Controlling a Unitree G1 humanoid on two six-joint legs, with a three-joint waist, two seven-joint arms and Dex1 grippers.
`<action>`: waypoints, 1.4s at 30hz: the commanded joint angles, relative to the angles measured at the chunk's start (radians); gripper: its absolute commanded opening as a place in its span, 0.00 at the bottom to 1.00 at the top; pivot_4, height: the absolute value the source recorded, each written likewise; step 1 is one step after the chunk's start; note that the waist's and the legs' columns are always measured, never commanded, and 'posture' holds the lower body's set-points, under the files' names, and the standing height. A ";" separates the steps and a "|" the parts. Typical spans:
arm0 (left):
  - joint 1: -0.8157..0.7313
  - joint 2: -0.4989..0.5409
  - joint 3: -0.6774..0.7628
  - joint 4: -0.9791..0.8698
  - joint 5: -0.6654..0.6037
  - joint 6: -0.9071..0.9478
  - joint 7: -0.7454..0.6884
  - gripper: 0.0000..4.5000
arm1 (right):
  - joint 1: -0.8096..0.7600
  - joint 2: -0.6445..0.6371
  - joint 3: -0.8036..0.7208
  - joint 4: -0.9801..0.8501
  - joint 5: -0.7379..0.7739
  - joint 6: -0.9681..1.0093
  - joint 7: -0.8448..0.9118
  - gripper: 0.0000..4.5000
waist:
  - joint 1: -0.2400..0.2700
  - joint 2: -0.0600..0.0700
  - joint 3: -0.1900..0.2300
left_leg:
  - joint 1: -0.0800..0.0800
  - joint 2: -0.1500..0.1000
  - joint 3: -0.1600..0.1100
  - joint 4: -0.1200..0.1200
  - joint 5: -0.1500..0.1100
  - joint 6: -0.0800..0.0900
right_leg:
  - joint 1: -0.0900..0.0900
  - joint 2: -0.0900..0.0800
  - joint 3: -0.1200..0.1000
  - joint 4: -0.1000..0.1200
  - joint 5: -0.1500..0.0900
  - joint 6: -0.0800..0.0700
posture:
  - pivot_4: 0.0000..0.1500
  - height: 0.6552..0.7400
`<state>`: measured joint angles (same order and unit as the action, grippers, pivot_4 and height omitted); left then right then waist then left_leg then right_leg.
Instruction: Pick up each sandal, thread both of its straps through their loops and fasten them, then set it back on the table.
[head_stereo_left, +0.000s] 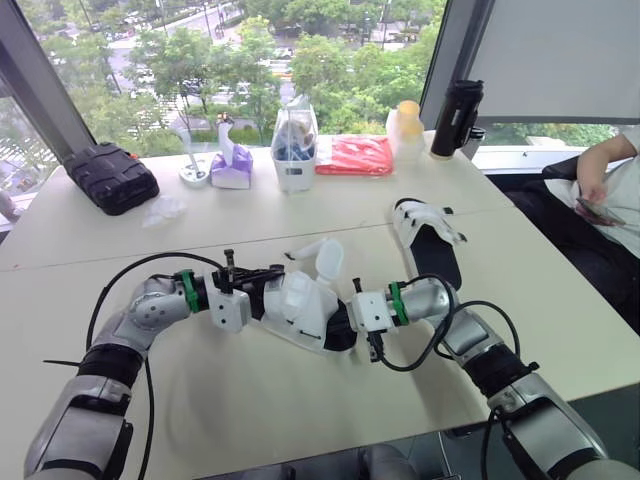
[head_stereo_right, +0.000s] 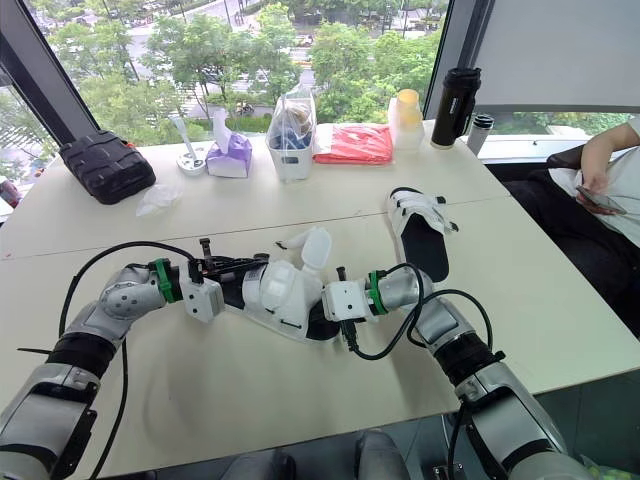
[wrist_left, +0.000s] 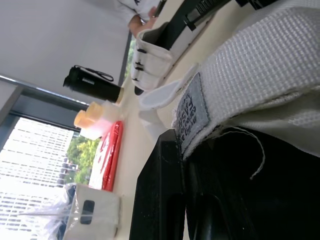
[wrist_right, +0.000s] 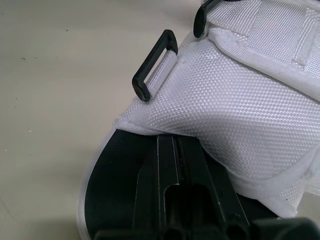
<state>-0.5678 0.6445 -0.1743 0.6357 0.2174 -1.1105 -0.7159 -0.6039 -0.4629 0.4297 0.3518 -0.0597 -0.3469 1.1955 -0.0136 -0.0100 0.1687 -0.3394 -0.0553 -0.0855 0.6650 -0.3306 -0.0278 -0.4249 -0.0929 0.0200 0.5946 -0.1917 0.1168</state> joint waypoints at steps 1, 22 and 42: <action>0.100 0.032 -0.037 -0.137 -0.120 0.062 -0.049 0.01 | 0.039 -0.009 0.061 0.047 -0.070 0.037 0.016 0.00 | -0.003 0.001 0.000 | 0.000 0.000 0.000 0.000 0.000 0.000 | 0.000 0.000 0.000 0.000 0.000 0.000 | 1.00 1.00; 0.458 0.075 0.029 -0.753 -0.274 0.535 -0.044 0.01 | 0.013 0.002 0.060 0.083 -0.068 0.017 0.027 0.00 | 0.001 0.001 0.000 | 0.001 0.001 0.000 0.000 -0.001 0.002 | 0.001 0.000 0.001 0.000 0.000 0.000 | 1.00 1.00; 0.502 0.142 0.140 -0.529 0.065 0.411 0.216 0.77 | 0.019 0.020 0.066 0.068 -0.063 0.029 0.025 0.00 | -0.004 0.002 -0.001 | 0.001 0.002 0.000 -0.001 -0.001 0.002 | 0.000 0.000 0.000 0.001 0.000 0.000 | 1.00 1.00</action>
<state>-0.0820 0.7809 -0.0705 0.0944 0.2753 -0.7135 -0.5227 -0.6187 -0.4378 0.4367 0.3768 -0.0612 -0.3432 1.1984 -0.0175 -0.0085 0.1680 -0.3380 -0.0537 -0.0855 0.6644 -0.3315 -0.0261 -0.4248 -0.0928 0.0204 0.5951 -0.1921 0.1165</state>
